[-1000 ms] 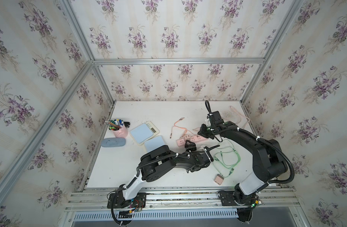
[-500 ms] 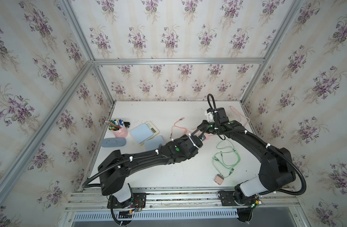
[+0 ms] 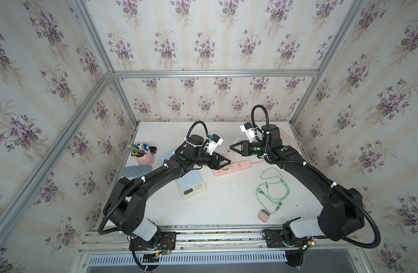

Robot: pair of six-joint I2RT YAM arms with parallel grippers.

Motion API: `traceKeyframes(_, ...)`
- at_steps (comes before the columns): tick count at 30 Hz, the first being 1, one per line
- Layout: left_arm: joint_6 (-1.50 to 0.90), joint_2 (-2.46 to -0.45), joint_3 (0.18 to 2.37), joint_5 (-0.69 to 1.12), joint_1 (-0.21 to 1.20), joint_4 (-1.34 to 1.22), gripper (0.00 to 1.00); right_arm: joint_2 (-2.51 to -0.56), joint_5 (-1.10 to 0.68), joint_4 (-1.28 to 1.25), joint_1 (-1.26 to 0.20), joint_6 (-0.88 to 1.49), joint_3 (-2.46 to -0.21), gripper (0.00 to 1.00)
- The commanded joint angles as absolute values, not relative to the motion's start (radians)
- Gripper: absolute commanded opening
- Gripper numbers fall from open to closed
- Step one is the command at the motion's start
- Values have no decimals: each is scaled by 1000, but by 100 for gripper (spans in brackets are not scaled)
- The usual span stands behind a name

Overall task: Charge the electronic scale
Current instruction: Insert the charging cable into the plug.

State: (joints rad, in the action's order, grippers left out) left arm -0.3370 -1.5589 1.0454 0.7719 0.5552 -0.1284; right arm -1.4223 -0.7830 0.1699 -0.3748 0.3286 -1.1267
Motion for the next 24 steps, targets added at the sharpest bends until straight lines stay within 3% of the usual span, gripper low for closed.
traceKeyframes(1, -443, -1564, 1044, 917, 539, -328, 59, -1428, -899, 123, -374, 302, -1125, 0)
traceKeyframes(6, -482, -1580, 1044, 948, 521, -374, 56, -1431, -951, 118, -374, 296, -1124, 0)
traceKeyframes(21, -535, -1577, 1022, 959, 500, -441, 4, -1429, -995, 167, -368, 257, -1126, 0)
traceKeyframes(24, -531, -1569, 1013, 939, 501, -448, 0, -1427, -999, 177, -368, 250, -1126, 0)
